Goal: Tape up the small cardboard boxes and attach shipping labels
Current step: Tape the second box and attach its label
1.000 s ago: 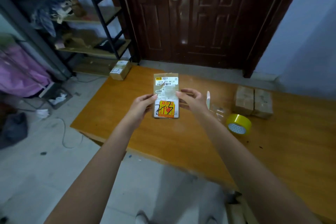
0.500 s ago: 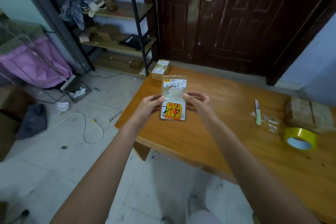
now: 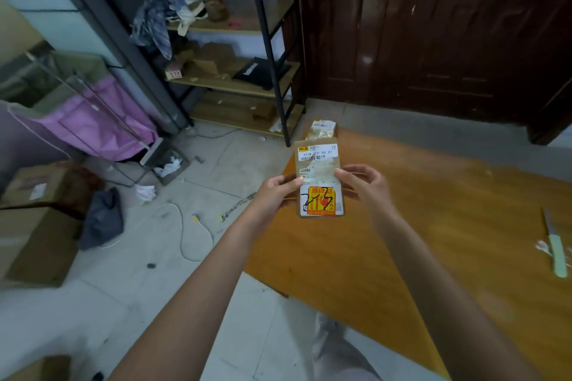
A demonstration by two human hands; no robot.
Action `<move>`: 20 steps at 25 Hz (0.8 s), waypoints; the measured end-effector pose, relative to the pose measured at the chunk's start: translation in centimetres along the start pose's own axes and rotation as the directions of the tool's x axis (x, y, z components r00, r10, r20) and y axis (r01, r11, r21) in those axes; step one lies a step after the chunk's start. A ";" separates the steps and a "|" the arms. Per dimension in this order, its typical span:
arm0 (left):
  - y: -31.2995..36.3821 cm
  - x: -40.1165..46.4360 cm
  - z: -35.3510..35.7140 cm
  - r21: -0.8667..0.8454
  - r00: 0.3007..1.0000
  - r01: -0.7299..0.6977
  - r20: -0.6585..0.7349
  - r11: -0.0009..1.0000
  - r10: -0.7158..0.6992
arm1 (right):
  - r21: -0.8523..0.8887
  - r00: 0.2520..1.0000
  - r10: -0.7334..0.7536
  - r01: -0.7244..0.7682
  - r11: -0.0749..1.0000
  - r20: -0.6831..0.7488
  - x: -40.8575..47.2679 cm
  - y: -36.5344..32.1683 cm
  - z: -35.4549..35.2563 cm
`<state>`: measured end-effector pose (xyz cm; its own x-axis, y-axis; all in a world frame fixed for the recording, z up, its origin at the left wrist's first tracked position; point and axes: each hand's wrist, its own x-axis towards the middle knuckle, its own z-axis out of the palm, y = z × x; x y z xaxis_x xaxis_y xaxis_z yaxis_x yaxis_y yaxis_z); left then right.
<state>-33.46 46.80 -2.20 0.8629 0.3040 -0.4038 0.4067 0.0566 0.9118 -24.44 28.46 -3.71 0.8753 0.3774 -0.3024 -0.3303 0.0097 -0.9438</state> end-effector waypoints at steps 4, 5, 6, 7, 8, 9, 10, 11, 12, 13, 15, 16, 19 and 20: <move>2.1 6.5 -0.8 0.064 1.000 0.026 0.007 0.998 -0.027 | 0.033 0.997 0.031 -0.029 0.999 -0.064 5.7 -0.7 1.0; 2.5 7.9 -0.7 0.073 0.999 0.043 0.020 0.996 -0.044 | 0.044 0.995 0.049 -0.045 0.998 -0.083 6.8 -0.8 0.8; 2.7 9.3 -0.6 0.075 0.998 0.053 0.038 0.996 -0.056 | 0.049 0.993 0.056 -0.051 0.997 -0.101 7.8 -0.9 0.7; 2.8 10.7 -0.5 0.080 0.997 0.057 0.056 0.995 -0.061 | 0.051 0.991 0.051 -0.046 0.998 -0.122 8.8 -0.9 0.4; 2.9 11.8 -0.1 0.102 0.995 0.054 0.078 0.993 -0.062 | 0.051 0.988 0.051 -0.044 0.998 -0.146 9.7 -0.8 0.2; 3.0 13.0 0.2 0.128 0.993 0.050 0.098 0.991 -0.063 | 0.051 0.983 0.055 -0.047 0.998 -0.173 10.5 -0.7 -0.1; 2.9 14.4 0.5 0.144 0.991 0.054 0.113 0.988 -0.071 | 0.051 0.978 0.060 -0.051 0.997 -0.201 11.3 -0.5 -0.4; 2.7 15.7 0.8 0.152 0.987 0.065 0.133 0.986 -0.086 | 0.052 0.971 0.066 -0.055 0.997 -0.231 12.0 -0.3 -0.7; 2.7 16.8 0.9 0.153 0.983 0.076 0.151 0.985 -0.099 | 0.059 0.962 0.072 -0.059 0.997 -0.262 12.5 0.0 -1.0; 2.6 17.9 1.0 0.143 0.981 0.083 0.160 0.986 -0.106 | 0.065 0.952 0.077 -0.061 0.996 -0.297 13.0 0.1 -1.3; 2.3 20.1 1.0 0.106 0.983 0.106 0.138 0.989 -0.121 | 0.071 0.921 0.086 -0.064 0.995 -0.381 13.9 0.3 -1.9; 2.2 21.2 0.8 0.133 0.990 0.092 0.092 0.987 -0.105 | 0.082 0.900 0.099 -0.071 0.994 -0.424 14.2 0.4 -2.3; 1.4 24.0 -0.7 0.330 0.998 -0.003 -0.066 0.944 0.026 | 0.109 0.830 0.139 -0.094 0.989 -0.540 15.0 1.3 -3.0; 1.1 24.6 -1.2 0.364 0.994 -0.016 -0.093 0.931 0.054 | 0.107 0.817 0.149 -0.107 0.989 -0.557 15.3 1.7 -3.1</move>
<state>-12.12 55.45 -11.02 0.8519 0.3934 -0.3456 0.4738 -0.2982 0.8286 -10.47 31.38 -10.34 0.8628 -0.2064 -0.4615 -0.4578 0.0683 -0.8864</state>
